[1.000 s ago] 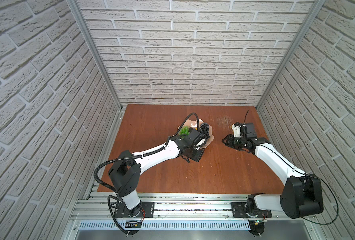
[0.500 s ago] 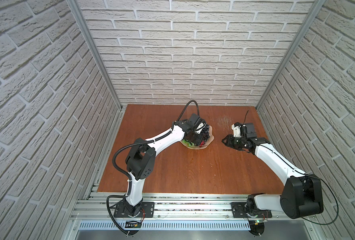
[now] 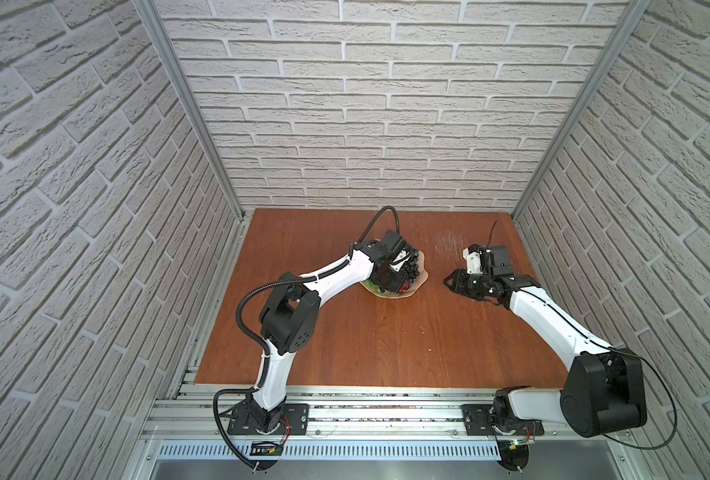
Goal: Place and organize the fake fruits in the fruit bowl
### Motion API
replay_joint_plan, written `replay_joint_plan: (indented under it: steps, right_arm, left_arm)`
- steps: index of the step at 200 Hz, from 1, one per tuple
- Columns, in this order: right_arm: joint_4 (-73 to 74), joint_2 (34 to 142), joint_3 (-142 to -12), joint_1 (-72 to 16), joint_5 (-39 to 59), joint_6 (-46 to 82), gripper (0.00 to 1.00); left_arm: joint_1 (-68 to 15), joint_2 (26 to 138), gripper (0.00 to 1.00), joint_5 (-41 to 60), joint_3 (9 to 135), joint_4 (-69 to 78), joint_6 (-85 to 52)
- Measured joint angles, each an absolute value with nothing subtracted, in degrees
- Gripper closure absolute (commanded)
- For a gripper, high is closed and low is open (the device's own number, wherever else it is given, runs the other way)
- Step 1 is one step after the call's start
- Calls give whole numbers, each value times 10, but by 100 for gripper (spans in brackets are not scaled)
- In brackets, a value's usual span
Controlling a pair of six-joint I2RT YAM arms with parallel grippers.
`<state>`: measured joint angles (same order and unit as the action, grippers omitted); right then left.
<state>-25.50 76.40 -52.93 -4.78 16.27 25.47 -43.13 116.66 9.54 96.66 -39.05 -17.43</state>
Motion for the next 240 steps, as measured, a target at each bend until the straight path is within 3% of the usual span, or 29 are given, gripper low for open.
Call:
replay_joint_plan:
  steps: [18,55,105,136,178,218,236,240]
  right_arm:
    - [-255,764,-529,-48,163,255,64]
    - [-255,764,-529,-48,163,255,64]
    - [-255,764,-529,-48,163,255,64]
    - [-257,764,-530,-48,163,255,64]
    - [-294,758,-569,-50,146,249,64]
    - [-326,722,-622,-70,111,222,56]
    - [-341,709,-649,-81,85,203,47]
    - [-344,708,-655,-84,78,199,41]
  left_arm:
    - [-431,1167,92,94,967,-390,-171]
    - [-430,1167,72,93,967,-391,-165]
    - [-430,1166,70,86,967,-394,-162]
    - [-430,1159,56,76,967,-401,-160]
    - [-427,1077,27,48,957,-421,-161]
    - [-389,925,2,7,862,-416,-188]
    - [-346,859,2,-15,797,-411,-208]
    - [-333,844,2,-19,780,-408,-214]
